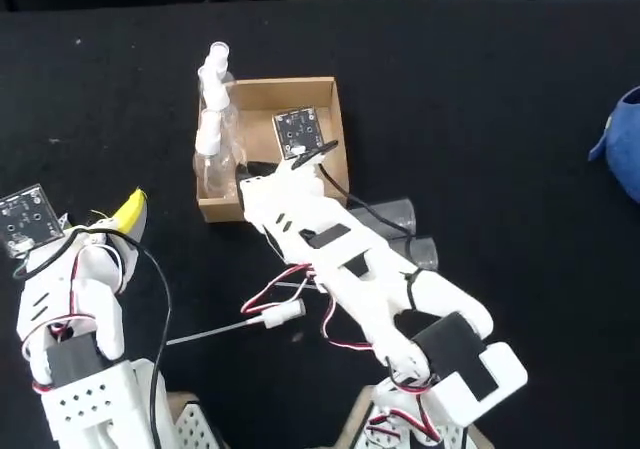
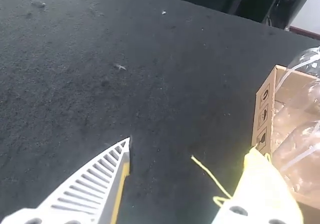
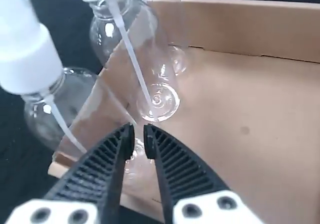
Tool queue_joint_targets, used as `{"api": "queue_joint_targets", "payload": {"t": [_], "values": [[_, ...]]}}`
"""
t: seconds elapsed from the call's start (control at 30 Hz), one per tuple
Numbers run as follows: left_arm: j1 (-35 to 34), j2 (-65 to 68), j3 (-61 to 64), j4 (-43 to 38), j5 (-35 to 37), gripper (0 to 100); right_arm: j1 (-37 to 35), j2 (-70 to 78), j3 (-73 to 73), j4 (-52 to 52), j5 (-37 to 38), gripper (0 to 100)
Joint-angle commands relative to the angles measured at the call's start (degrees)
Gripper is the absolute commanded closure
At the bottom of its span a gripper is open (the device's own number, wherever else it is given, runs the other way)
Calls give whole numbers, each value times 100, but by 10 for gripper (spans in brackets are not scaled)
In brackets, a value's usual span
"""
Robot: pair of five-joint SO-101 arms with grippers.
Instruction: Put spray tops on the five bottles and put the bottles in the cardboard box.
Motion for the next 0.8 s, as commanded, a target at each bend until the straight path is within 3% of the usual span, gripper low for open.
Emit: {"api": "queue_joint_targets", "payload": {"t": [0.0,0.77], "values": [[-66,-70,-92,-158,-9,762,97,-66,-321,-202,-35,987],[-66,-70,-92,-158,-9,762,369,-22,-796,-255,-53,987]]}}
